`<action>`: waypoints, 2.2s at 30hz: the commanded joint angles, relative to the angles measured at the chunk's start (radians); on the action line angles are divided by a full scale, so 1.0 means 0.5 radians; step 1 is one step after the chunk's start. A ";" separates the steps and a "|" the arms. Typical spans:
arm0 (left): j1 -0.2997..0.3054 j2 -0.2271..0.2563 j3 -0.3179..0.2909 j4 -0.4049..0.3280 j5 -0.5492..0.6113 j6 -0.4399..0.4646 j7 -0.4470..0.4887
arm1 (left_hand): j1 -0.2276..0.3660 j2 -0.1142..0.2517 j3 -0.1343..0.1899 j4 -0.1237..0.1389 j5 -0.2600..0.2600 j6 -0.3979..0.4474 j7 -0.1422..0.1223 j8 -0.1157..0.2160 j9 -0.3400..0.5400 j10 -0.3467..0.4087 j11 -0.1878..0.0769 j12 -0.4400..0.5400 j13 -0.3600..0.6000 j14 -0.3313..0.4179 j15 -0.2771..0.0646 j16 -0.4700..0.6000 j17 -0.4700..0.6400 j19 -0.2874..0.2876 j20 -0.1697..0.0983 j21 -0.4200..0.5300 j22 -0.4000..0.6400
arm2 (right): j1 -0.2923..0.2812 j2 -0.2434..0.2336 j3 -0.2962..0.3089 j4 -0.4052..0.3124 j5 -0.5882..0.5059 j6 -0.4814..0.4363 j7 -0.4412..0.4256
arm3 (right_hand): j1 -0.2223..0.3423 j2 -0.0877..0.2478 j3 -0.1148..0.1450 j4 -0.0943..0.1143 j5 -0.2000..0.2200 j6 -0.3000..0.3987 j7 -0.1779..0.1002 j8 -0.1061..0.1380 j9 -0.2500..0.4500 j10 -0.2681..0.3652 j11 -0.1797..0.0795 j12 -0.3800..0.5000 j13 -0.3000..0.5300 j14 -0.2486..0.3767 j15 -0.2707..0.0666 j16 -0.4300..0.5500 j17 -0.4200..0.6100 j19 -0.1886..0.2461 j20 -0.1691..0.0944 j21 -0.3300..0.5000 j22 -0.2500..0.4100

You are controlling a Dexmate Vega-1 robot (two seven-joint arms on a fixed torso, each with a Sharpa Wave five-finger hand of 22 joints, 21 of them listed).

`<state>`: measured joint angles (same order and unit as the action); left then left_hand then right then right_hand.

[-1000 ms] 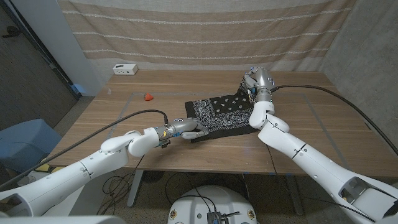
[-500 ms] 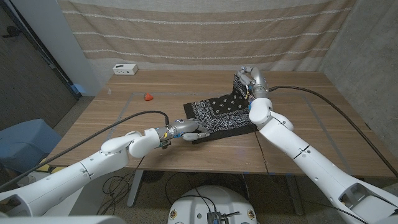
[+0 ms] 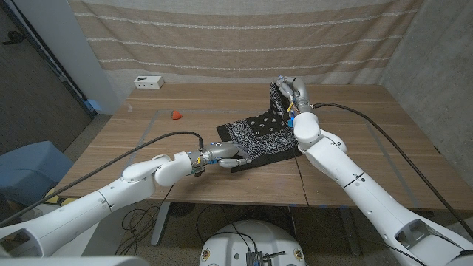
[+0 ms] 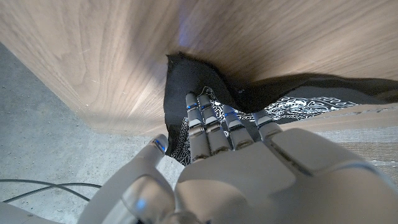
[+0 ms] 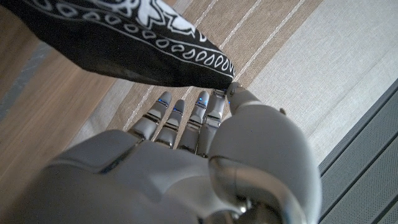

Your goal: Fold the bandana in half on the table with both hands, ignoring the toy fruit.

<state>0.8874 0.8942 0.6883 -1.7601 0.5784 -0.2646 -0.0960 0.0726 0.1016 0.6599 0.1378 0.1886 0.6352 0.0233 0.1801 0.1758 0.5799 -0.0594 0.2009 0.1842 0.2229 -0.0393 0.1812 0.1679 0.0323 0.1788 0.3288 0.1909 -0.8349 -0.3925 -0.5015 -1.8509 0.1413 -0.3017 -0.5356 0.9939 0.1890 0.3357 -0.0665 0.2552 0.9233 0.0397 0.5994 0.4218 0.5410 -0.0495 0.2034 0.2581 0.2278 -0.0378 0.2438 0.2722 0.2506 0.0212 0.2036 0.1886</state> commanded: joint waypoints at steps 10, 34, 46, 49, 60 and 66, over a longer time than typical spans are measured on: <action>-0.020 -0.021 0.009 0.032 0.008 -0.015 -0.002 | -0.018 0.020 0.024 -0.003 0.013 -0.019 -0.007 0.010 0.007 0.003 -0.006 0.005 0.010 -0.006 -0.028 -0.007 0.002 0.005 0.010 -0.011 0.005 | 0.076 0.206 0.024 0.109 0.570 0.115 0.107 | 0.074 0.003 0.021 -0.015 0.018 0.019 0.050 0.028 -0.010 -0.020 0.040 -0.004 0.010 -0.130 -0.015 -0.014 0.013 -0.236 0.136 -0.045 0.004; -0.046 -0.037 0.023 0.071 0.005 -0.046 0.001 | -0.024 0.018 0.030 -0.004 0.012 -0.025 -0.012 0.012 0.007 -0.012 -0.006 0.002 0.011 -0.010 -0.029 -0.005 0.002 0.004 0.007 -0.023 0.006 | 0.191 0.139 -0.241 0.133 0.652 0.087 0.318 | 0.102 0.000 0.031 -0.013 0.022 0.015 0.062 0.038 -0.023 -0.031 0.051 0.001 0.014 -0.158 -0.003 -0.004 0.016 -0.278 0.161 -0.017 0.003; -0.033 -0.032 0.018 0.072 -0.003 -0.043 0.014 | -0.026 0.017 0.032 -0.004 0.011 -0.026 -0.011 0.013 0.007 -0.015 -0.005 0.001 0.011 -0.011 -0.029 -0.005 0.002 0.006 0.006 -0.027 0.007 | 0.338 0.236 -0.434 0.371 0.453 0.088 0.337 | 0.115 -0.003 0.035 -0.014 0.022 0.017 0.066 0.035 -0.041 -0.026 0.045 0.005 0.013 -0.159 -0.002 0.003 0.015 -0.287 0.172 -0.009 0.003; -0.034 -0.031 0.020 0.071 0.001 -0.039 0.011 | -0.027 0.016 0.033 -0.004 0.011 -0.028 -0.009 0.012 0.007 -0.015 -0.013 0.001 0.011 -0.011 -0.029 -0.005 0.002 0.007 0.007 -0.028 0.007 | 0.370 0.272 -0.471 0.453 0.418 0.099 0.355 | 0.122 -0.004 0.037 -0.017 0.022 0.026 0.073 0.035 -0.047 -0.014 0.051 0.010 0.012 -0.154 0.005 0.006 0.014 -0.282 0.186 -0.004 0.002; -0.030 -0.029 0.016 0.072 0.002 -0.030 0.021 | -0.027 0.016 0.036 -0.006 0.011 -0.035 -0.011 0.011 0.007 -0.022 -0.009 -0.001 0.011 -0.013 -0.029 -0.006 0.002 0.007 0.008 -0.032 0.007 | 0.482 0.399 -0.592 0.759 0.296 0.126 0.423 | 0.136 -0.010 0.038 -0.024 0.019 0.032 0.086 0.024 -0.075 0.003 0.052 0.018 0.010 -0.145 0.015 0.012 0.008 -0.272 0.193 0.007 0.001; -0.033 -0.027 0.014 0.073 0.006 -0.032 0.028 | -0.027 0.016 0.039 -0.008 0.011 -0.036 -0.010 0.012 0.007 -0.022 -0.008 0.000 0.011 -0.014 -0.027 -0.006 0.002 0.010 0.010 -0.034 0.007 | 0.520 0.393 -0.617 0.816 0.321 0.102 0.583 | 0.156 -0.005 0.048 -0.033 0.001 -0.055 0.083 -0.047 -0.127 -0.055 0.114 0.002 0.002 -0.168 0.085 0.005 0.002 -0.267 0.247 0.016 0.000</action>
<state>0.8705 0.8781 0.6978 -1.7241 0.5791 -0.2848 -0.0880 0.0673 0.0962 0.6724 0.1340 0.1886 0.6193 0.0143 0.1818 0.1742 0.5672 -0.0681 0.1960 0.1838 0.2195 -0.0355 0.1813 0.1680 0.0322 0.1788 0.3134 0.1933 -0.6176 -0.2193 -0.7692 -1.5319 0.3184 -0.2472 -0.3303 1.0546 0.1831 0.3496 -0.0806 0.2627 0.9259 0.0860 0.5973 0.3700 0.5245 -0.0116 0.2076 0.2599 0.1497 -0.0122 0.2446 0.2737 0.1169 0.1294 0.2042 0.1860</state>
